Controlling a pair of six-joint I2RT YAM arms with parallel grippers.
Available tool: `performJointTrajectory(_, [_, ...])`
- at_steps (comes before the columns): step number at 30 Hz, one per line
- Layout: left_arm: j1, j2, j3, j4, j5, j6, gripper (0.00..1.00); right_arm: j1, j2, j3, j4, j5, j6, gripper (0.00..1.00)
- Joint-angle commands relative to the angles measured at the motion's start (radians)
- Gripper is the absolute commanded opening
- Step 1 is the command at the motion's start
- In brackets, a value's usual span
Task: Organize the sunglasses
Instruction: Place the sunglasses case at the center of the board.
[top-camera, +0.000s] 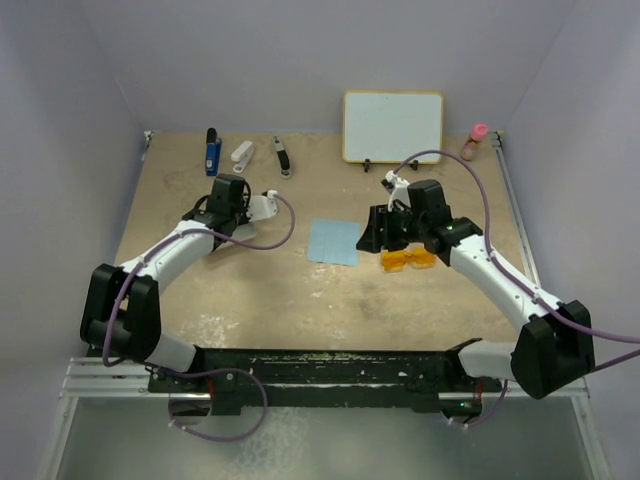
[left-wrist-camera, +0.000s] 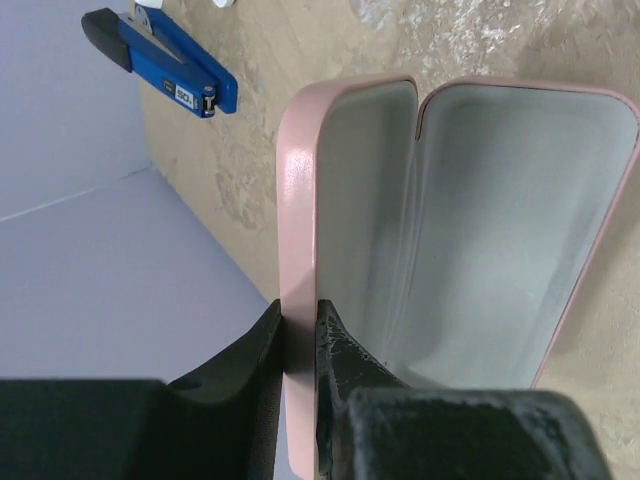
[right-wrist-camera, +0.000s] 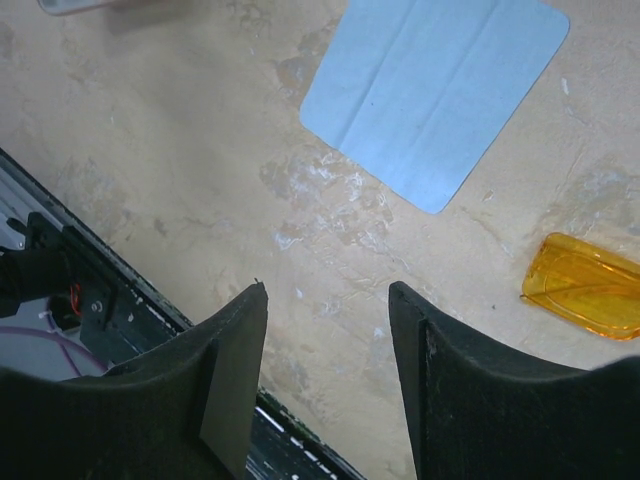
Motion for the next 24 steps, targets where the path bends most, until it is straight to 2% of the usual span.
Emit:
performJointTrajectory(1, [0.003, -0.02, -0.058, 0.172, 0.022, 0.024, 0.04, -0.006, 0.008, 0.049, 0.067, 0.007, -0.014, 0.57])
performJointTrajectory(8, [0.006, -0.024, -0.135, 0.215, 0.041, 0.003, 0.04, -0.006, 0.04, 0.049, 0.087, -0.038, -0.012, 0.58])
performJointTrajectory(12, [0.008, -0.018, -0.17, 0.265, 0.016, -0.011, 0.1, -0.006, 0.053, 0.048, 0.074, -0.027, -0.025, 0.6])
performJointTrajectory(16, [0.009, -0.015, -0.173, 0.27, 0.007, -0.036, 0.2, -0.006, 0.077, 0.104, 0.057, -0.008, -0.037, 0.62])
performJointTrajectory(21, [0.01, 0.0, -0.125, 0.193, 0.001, -0.081, 0.25, -0.006, 0.112, 0.156, -0.002, 0.001, -0.057, 0.68])
performJointTrajectory(23, [0.01, -0.011, -0.113, 0.166, 0.005, -0.095, 0.33, -0.006, 0.128, 0.183, -0.013, 0.032, -0.069, 0.68])
performJointTrajectory(24, [0.01, -0.021, -0.109, 0.15, 0.014, -0.1, 0.42, -0.006, 0.137, 0.195, -0.015, 0.054, -0.073, 0.68])
